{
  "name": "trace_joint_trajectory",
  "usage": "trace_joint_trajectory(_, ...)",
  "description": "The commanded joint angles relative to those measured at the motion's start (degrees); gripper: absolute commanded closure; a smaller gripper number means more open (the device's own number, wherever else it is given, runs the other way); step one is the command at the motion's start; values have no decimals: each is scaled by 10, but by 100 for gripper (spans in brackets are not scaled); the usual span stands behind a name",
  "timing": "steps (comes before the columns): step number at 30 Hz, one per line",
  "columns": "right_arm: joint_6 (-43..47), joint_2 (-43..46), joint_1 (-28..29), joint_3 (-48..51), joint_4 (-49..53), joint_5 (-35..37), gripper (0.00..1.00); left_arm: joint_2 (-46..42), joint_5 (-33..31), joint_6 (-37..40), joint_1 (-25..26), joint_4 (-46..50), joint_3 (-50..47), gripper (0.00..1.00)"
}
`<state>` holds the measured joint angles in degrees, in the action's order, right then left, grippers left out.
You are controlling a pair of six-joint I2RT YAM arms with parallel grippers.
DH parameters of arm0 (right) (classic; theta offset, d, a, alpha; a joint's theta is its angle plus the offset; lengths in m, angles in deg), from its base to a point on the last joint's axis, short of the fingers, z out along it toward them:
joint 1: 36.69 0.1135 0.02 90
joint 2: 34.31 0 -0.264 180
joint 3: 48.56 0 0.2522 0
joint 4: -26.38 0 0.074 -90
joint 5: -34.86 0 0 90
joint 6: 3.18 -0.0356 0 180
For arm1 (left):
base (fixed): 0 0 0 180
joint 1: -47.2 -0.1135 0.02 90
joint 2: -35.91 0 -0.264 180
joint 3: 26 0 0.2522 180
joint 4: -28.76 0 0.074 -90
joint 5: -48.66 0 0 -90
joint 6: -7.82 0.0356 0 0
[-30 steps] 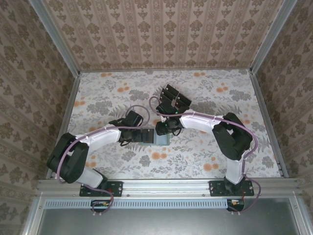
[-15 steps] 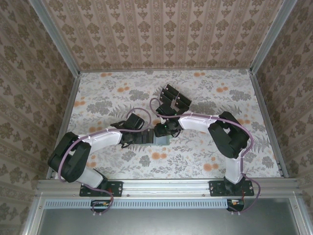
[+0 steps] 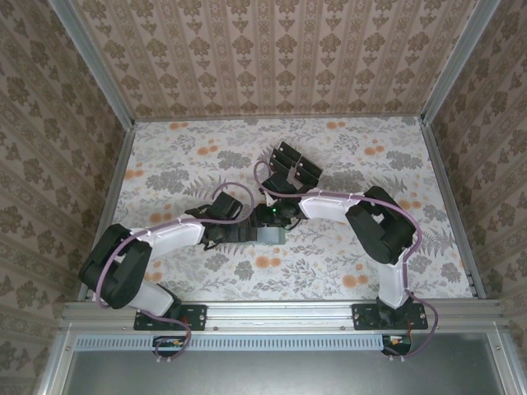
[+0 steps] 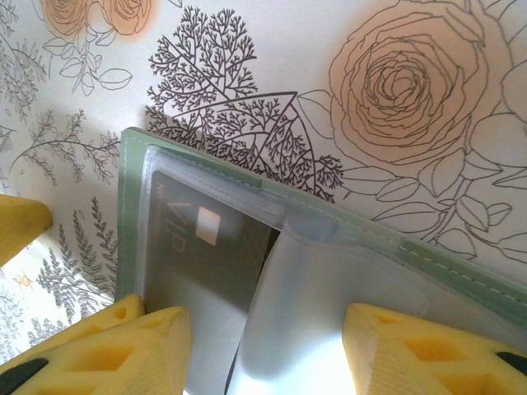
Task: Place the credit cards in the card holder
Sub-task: Flip over the card slot on the card holder.
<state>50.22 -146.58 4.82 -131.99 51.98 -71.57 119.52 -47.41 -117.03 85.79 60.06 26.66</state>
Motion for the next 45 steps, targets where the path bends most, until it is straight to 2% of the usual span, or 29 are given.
trace_joint_trajectory(1,-36,-30,5,21,1,-17,44,-22,2,16,2,2,-25,0)
trace_joint_trajectory(7,-58,-31,5,28,-13,-19,40,-106,14,21,5,-4,-43,0)
trace_joint_trajectory(14,-76,-37,5,30,-29,-25,36,-125,27,36,39,-56,-57,0)
trace_joint_trajectory(22,-80,-40,4,33,-37,-31,34,-112,2,37,88,-103,-56,0)
trace_joint_trajectory(30,-81,-38,4,38,-44,-36,34,-65,-39,37,114,-100,-27,0)
trace_joint_trajectory(39,-81,-37,3,43,-49,-42,34,-10,-100,27,123,-99,-7,0)
trace_joint_trajectory(45,-82,-29,0,41,-49,-48,34,7,-117,17,124,-93,-17,0)
